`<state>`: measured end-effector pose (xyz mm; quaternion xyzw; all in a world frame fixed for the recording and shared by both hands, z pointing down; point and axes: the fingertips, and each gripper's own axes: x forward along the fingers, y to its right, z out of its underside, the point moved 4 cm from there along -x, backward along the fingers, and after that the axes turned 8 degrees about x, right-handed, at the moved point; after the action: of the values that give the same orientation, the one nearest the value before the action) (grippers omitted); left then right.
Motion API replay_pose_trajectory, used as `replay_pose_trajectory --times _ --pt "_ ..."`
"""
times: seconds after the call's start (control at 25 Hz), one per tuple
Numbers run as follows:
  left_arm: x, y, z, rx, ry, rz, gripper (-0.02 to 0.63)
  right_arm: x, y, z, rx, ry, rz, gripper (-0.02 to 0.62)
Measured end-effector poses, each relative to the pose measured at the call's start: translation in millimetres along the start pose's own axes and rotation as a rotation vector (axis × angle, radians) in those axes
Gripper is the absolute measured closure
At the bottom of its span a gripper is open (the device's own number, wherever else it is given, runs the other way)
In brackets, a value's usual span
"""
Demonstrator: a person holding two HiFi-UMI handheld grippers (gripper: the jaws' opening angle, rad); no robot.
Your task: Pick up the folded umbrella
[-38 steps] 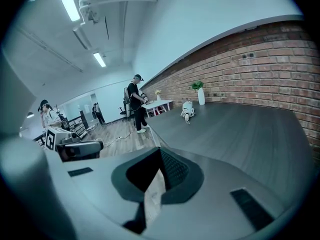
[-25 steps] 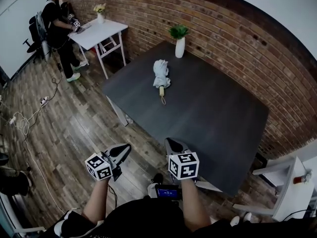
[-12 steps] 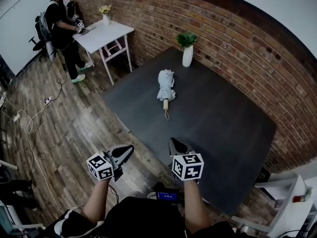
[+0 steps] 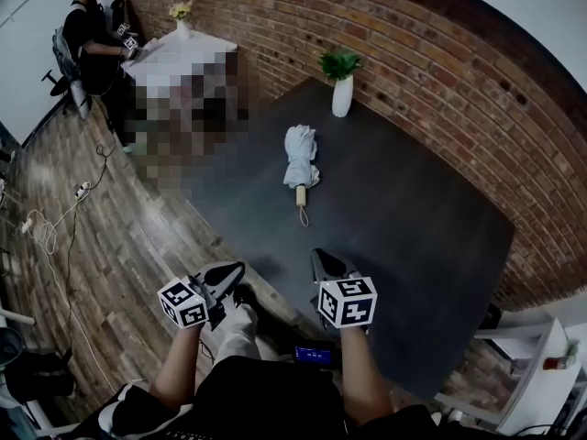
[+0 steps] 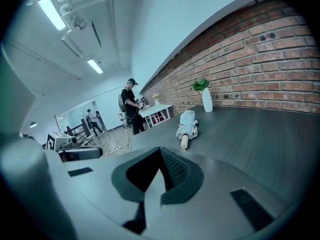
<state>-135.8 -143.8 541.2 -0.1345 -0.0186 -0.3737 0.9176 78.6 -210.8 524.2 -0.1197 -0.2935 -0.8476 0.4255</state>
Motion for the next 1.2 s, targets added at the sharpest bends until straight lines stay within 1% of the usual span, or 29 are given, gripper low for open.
replay_pose_trajectory --times 0.12,0.28,0.56,0.76,0.92,1.04,1.2 --pt "20 -26 -4 0.006 0.002 0.041 0.604 14 13 -15 0.03 0.024 0.04 0.588" --pt "50 -66 -18 0.012 -0.003 0.105 0.603 38 28 -35 0.044 0.036 0.11 0.588" --pt "92 -139 -49 0.029 -0.032 0.218 0.604 88 36 -76 0.076 0.058 0.197 0.588" --pt "105 -182 -63 0.035 -0.05 0.285 0.604 116 37 -98 0.102 0.079 0.256 0.588" --pt "107 -209 -65 0.031 -0.069 0.331 0.604 132 32 -110 0.125 0.1 0.298 0.588" --pt "108 -225 -67 0.028 -0.079 0.359 0.604 142 26 -113 0.131 0.104 0.322 0.588" --pt "111 -237 -65 0.017 -0.08 0.376 0.603 155 20 -111 0.133 0.088 0.332 0.588"
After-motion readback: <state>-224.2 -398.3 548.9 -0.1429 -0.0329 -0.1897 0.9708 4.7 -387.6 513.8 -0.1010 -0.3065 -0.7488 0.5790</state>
